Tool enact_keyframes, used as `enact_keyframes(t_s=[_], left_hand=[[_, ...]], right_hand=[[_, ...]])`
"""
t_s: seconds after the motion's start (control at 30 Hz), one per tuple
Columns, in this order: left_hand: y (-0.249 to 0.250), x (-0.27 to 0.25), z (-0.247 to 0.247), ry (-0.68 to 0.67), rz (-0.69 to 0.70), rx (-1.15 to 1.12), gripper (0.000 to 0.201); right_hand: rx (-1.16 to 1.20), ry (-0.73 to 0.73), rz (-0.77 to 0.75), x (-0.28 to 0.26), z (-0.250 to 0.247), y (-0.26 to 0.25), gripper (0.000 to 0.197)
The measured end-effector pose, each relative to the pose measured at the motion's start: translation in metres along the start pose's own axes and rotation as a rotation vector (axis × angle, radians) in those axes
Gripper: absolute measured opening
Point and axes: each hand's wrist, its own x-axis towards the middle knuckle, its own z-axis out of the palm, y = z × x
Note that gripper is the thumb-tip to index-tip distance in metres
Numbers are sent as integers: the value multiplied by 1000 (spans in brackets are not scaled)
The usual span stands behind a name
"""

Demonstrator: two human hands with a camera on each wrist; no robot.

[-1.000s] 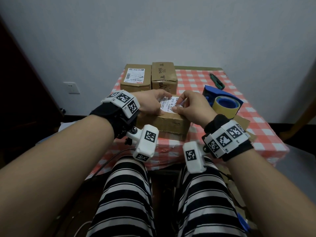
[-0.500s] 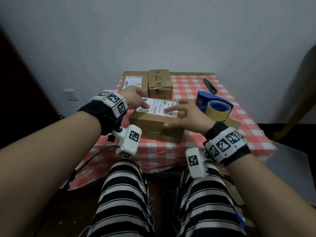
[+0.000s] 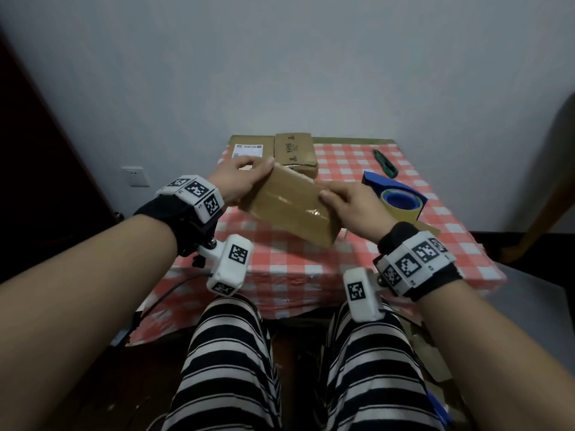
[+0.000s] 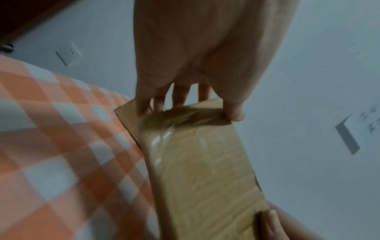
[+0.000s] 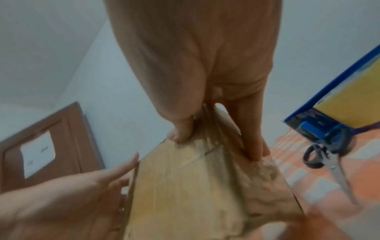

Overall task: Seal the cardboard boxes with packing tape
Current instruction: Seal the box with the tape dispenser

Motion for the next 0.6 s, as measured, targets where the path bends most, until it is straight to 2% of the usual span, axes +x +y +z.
enact_keyframes(t_s=[0.07, 0.13, 0.23, 0.33, 0.47, 0.6], left_hand=[[9, -2, 0, 20, 63, -61, 43], [13, -1, 1, 4, 58, -64, 43], [16, -2, 4, 36, 84, -112, 41], [19, -1, 4, 86, 138, -80, 25], [21, 2, 2, 105, 185, -69, 24], [22, 2, 4, 98, 231, -57, 18]], right_hand=[[57, 73, 5, 1, -4, -1, 31], [56, 93, 16, 0, -7, -3, 31], [155, 21, 69, -5, -8, -4, 42], [375, -86, 180, -12, -8, -4, 44], [532, -80, 276, -14, -10, 3, 44], [478, -14, 306, -14, -17, 5, 48]])
